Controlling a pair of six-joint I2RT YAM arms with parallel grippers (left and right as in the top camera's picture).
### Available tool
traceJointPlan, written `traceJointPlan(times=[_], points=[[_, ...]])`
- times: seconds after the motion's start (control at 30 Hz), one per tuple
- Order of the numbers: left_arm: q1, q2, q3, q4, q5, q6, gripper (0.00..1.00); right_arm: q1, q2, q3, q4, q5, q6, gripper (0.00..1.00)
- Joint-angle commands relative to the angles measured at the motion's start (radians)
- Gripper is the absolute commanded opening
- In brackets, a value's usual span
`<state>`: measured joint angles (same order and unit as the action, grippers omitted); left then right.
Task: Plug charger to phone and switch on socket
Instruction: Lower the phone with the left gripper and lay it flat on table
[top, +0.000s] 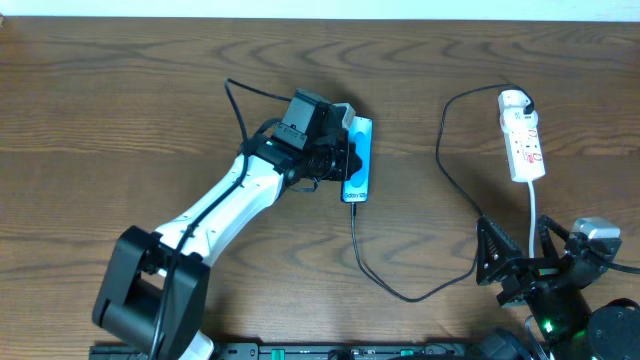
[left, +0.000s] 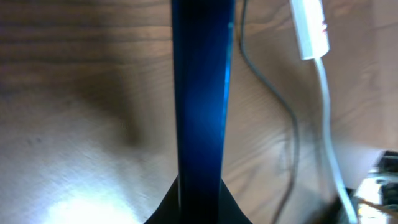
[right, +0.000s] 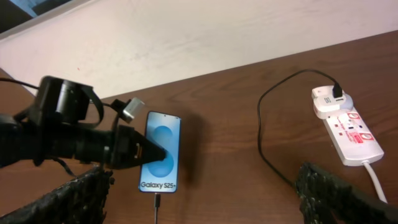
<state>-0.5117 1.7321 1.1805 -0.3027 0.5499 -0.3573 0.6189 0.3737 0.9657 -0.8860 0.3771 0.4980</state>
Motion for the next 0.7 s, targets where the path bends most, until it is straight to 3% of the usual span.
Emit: traceJointPlan(times=[0.0,0.17,0.67], points=[[0.003,0.044,0.028,0.026,-0.028,0.113,0.07,-0.003,0.004,-0.001,-0.003,0.017,0.049,0.94],[0.026,0.131,0.028,0.099,0.108,0.109,0.07,-0.003,0.006,-0.001,-0.025,0.013,0.049,0.93],[0.158,0.224,0.028,0.133,0.28,0.01,0.07,-0.003,0.023,-0.031,-0.023,0.014,0.093,0.95]])
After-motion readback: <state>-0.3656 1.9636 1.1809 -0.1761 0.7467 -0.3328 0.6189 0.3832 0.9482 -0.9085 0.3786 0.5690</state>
